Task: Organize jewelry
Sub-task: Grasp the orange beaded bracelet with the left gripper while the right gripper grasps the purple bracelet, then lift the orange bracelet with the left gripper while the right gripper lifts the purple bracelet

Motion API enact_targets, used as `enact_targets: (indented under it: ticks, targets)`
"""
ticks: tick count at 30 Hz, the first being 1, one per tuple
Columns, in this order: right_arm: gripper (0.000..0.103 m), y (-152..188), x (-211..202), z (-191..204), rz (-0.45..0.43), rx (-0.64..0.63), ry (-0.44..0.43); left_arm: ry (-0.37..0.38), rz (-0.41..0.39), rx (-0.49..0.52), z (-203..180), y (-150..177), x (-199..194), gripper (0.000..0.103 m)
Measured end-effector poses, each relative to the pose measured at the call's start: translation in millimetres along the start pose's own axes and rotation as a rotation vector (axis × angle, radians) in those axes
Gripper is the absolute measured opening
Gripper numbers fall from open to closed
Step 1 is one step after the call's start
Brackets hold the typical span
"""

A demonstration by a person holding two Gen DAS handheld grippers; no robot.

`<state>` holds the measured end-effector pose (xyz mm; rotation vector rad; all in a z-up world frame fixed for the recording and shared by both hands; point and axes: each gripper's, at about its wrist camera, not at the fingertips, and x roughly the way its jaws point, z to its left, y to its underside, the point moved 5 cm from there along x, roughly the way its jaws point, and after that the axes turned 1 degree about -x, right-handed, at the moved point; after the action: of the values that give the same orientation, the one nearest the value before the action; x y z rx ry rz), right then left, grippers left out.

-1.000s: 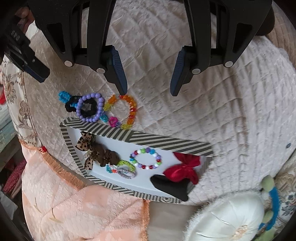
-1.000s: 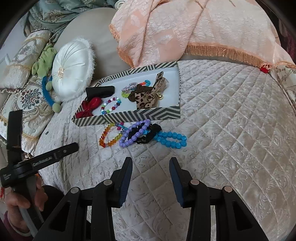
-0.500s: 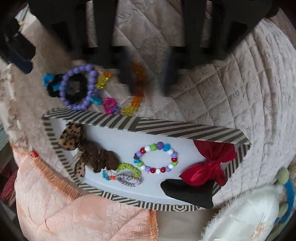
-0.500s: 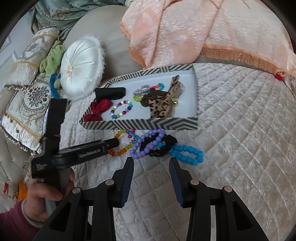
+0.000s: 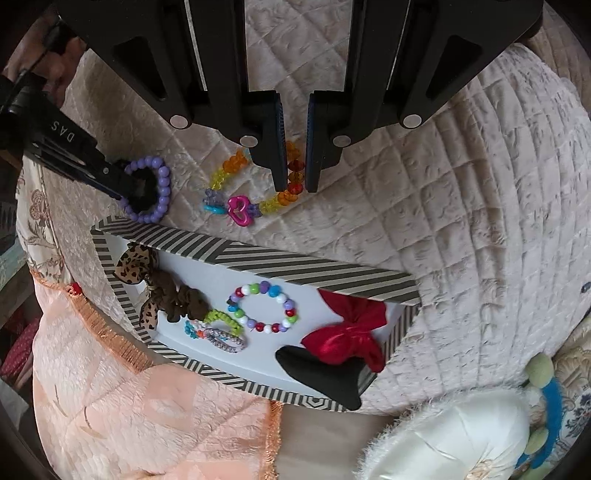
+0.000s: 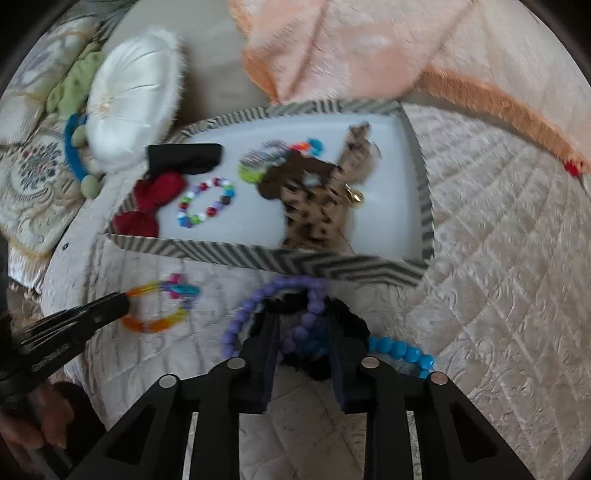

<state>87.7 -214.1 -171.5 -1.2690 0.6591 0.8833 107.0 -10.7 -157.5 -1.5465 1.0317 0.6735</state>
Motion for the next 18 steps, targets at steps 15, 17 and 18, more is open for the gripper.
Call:
enact_targets:
  ticks: [15,17,18]
  targets:
    - [0.009,-18,-94,21,-0.195,0.029,-0.228,0.042,-0.085,0.029,-19,-15,-55,0.008]
    - [0.009,-19,-105,28,-0.211,0.014,-0.234,0.048,-0.092,0.035,-21,-16,-63,0.008]
    - [0.009,-19,-112,31,-0.22,0.007,-0.234,0.053,-0.094,0.035,-21,-16,-67,0.008]
